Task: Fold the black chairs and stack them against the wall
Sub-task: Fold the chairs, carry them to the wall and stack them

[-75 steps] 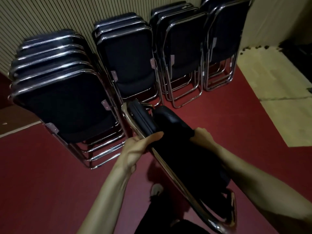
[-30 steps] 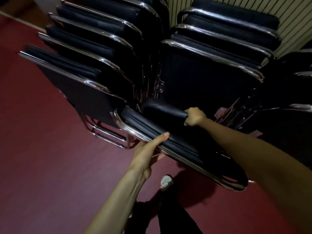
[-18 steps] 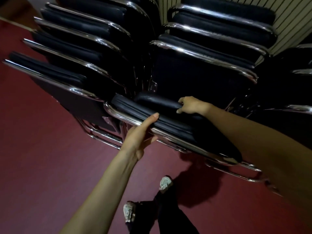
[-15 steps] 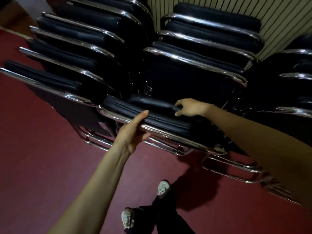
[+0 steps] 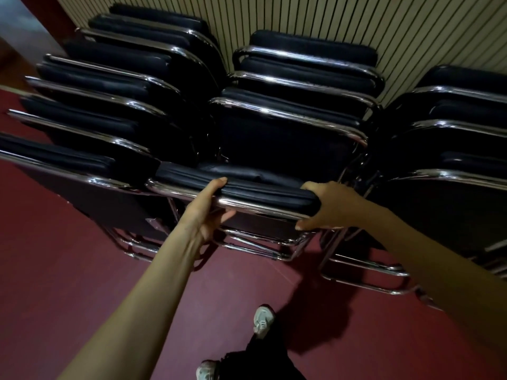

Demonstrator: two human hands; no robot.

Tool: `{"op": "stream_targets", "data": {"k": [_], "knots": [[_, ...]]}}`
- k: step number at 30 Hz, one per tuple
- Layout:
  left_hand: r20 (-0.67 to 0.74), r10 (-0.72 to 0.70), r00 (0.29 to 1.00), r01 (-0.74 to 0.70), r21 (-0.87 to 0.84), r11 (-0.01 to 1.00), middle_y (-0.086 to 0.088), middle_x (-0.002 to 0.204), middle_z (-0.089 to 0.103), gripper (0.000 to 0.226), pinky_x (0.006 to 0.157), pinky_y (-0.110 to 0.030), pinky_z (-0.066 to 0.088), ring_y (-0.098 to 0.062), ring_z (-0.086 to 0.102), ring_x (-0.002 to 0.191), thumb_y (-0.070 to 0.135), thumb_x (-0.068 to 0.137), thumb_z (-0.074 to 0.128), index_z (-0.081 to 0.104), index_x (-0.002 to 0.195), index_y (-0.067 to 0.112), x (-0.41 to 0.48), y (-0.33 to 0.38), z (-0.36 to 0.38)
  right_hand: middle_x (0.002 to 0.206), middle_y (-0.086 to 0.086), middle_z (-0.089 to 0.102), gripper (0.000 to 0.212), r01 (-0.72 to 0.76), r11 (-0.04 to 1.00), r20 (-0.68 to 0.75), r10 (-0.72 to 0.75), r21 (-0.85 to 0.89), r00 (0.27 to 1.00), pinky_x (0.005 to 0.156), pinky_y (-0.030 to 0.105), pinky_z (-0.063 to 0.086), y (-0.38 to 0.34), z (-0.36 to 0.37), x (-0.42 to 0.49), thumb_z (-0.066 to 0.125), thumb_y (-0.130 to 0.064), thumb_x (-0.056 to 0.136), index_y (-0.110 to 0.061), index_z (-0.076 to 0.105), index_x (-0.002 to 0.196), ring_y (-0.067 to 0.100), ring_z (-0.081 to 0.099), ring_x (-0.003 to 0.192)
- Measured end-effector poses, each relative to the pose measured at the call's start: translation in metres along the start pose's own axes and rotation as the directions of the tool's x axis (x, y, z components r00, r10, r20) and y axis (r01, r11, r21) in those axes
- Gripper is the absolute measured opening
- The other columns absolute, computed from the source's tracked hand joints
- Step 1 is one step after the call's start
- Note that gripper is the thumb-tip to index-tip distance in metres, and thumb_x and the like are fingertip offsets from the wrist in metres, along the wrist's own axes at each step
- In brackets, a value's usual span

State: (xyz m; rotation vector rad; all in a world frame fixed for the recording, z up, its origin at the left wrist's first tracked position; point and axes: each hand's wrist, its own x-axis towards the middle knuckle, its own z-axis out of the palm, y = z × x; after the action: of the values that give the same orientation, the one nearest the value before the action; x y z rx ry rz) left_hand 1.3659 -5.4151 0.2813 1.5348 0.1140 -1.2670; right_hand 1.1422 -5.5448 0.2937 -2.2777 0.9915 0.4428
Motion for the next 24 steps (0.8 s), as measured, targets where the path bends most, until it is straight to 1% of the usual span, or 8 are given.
{"op": "stream_targets", "data": {"k": [4,8,12,14,16,18,21,24], "knots": [[0.020,0.004,1.000,-0.004,-0.020,1.000,-0.001,0.088,0.058,0.011,0.066,-0.030,0.055,-0.014,0.062,0.085,0.028,0.087,0.067,0.062,0.086,0.018,-0.001,0.002,0.001,0.091,-0.004,0.066,0.080,0.022,0.990,-0.148,-0.043,-0.138,0.988,0.076,0.030,0.051,-0.009,0.003,-0.002,0.071,-0.059,0.063,-0.023,0.046,0.130,0.017,0.062,0.083],[0.030,0.010,1.000,-0.009,-0.031,0.999,0.000,0.083,0.060,0.009,0.074,-0.033,0.056,-0.014,0.064,0.079,0.024,0.088,0.067,0.061,0.085,0.017,0.000,0.007,0.014,0.088,0.002,0.067,0.088,-0.019,0.986,-0.182,-0.011,-0.163,0.983,0.086,0.033,0.050,-0.002,-0.003,-0.005,0.072,-0.059,0.064,-0.019,0.043,0.137,0.022,0.063,0.092],[0.059,0.007,0.998,-0.006,-0.021,1.000,0.000,0.078,0.060,0.012,0.074,-0.029,0.056,-0.011,0.066,0.068,0.024,0.089,0.065,0.060,0.082,0.015,0.003,0.015,0.029,0.103,0.004,0.066,0.087,-0.020,0.998,-0.190,0.007,-0.066,0.982,0.086,0.034,0.051,0.011,-0.014,-0.005,0.077,-0.058,0.062,-0.022,0.046,0.135,0.022,0.062,0.098],[0.086,-0.025,0.996,0.026,-0.015,1.000,-0.001,0.079,0.062,0.013,0.073,-0.028,0.056,-0.012,0.065,0.071,0.025,0.091,0.063,0.060,0.083,0.014,0.005,0.013,0.036,0.095,-0.002,0.067,0.070,0.018,0.999,-0.183,-0.009,0.050,0.983,0.078,0.033,0.053,0.020,-0.014,-0.005,0.081,-0.052,0.061,-0.026,0.056,0.121,0.017,0.064,0.087],[0.115,-0.069,0.991,0.068,0.009,0.998,0.001,0.071,0.067,0.013,0.063,-0.025,0.057,-0.011,0.068,0.064,0.026,0.091,0.062,0.060,0.084,0.015,0.008,0.005,0.042,0.083,-0.010,0.067,0.052,0.043,0.989,-0.157,-0.021,0.139,0.987,0.070,0.030,0.053,0.034,-0.007,-0.007,0.084,-0.046,0.058,-0.031,0.058,0.101,0.011,0.065,0.077],[0.135,-0.100,0.986,0.098,0.022,0.995,0.002,0.062,0.069,0.011,0.058,-0.025,0.057,-0.012,0.068,0.064,0.025,0.090,0.063,0.061,0.086,0.015,0.010,-0.002,0.048,0.081,-0.012,0.067,0.050,0.031,0.982,-0.144,-0.004,0.188,0.990,0.070,0.028,0.053,0.047,-0.001,-0.011,0.084,-0.046,0.057,-0.037,0.054,0.097,0.006,0.064,0.074],[0.122,-0.125,0.985,0.125,0.009,0.992,-0.004,0.075,0.068,0.012,0.055,-0.028,0.059,-0.017,0.064,0.077,0.023,0.088,0.066,0.061,0.089,0.012,0.015,-0.003,0.057,0.083,-0.012,0.068,0.049,0.044,0.968,-0.173,-0.001,0.247,0.985,0.075,0.028,0.054,0.057,0.000,-0.012,0.084,-0.043,0.058,-0.037,0.057,0.098,0.002,0.064,0.076],[0.110,-0.125,0.986,0.124,0.016,0.992,-0.006,0.082,0.064,0.014,0.057,-0.030,0.058,-0.019,0.064,0.078,0.023,0.088,0.066,0.061,0.086,0.010,0.019,0.003,0.063,0.083,-0.012,0.069,0.049,0.066,0.957,-0.177,-0.016,0.282,0.984,0.076,0.032,0.055,0.060,-0.003,-0.008,0.085,-0.039,0.058,-0.032,0.061,0.100,0.003,0.065,0.077]]}}
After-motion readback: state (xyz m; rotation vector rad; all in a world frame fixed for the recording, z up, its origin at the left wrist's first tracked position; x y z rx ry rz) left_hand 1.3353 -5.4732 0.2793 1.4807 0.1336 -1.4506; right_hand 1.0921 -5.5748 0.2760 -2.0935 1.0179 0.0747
